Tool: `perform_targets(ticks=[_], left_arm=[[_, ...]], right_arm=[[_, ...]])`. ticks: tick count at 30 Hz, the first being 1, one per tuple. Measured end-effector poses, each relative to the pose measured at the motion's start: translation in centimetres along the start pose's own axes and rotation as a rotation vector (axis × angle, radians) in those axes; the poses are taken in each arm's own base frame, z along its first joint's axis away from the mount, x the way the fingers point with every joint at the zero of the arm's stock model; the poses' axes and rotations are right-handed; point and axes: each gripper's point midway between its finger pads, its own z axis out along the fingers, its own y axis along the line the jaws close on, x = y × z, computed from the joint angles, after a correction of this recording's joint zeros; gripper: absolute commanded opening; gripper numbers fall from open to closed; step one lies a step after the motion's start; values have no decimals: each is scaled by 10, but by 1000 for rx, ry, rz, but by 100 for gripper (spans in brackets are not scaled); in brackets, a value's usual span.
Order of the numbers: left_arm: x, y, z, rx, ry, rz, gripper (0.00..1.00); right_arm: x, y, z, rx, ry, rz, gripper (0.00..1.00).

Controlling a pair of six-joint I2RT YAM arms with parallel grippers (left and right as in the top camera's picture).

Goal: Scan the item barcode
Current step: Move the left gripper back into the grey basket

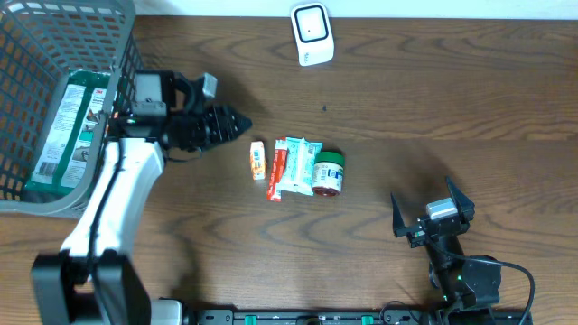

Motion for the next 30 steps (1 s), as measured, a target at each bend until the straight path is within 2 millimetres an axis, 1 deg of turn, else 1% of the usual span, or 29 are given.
perform_targets(ticks=[1,3,4,7,8,10,12,13,17,19,23,25,27,30], left_arm=[[-8,-7,-12,-26,-26,7,58],[-28,-20,-48,-127,-108,23,58],[-32,-23,-57,-152,-129,27,58],[-53,-26,-99,-298,-245,37,58],[-60,-23,-114,-353,-289,32,58],[-70,-15,-134,-427,-354,12,58],[-79,1,-152,-493,-410,-36,58],[-82,13,-161,-528,-436,-76,58],[-93,48,-190,-606,-517,-184,58],[-101,63,-208,-634,-578,-226,58],[-110,85,-236,-672,-662,-279,58],[-109,93,-243,-689,-674,-300,58],[-109,100,-245,-701,-673,-315,59],[-110,109,-237,-709,-647,-332,59]], right_arm=[[0,0,0,0,0,0,99],[0,0,0,0,0,0,99],[0,0,0,0,0,0,99],[0,0,0,0,1,0,99],[0,0,0,0,1,0,99],[0,0,0,0,1,0,99],[0,0,0,0,1,0,99],[0,0,0,0,1,0,99],[0,0,0,0,1,0,99],[0,0,0,0,1,0,99],[0,0,0,0,0,0,99],[0,0,0,0,0,0,99],[0,0,0,0,0,0,99],[0,0,0,0,0,0,99]])
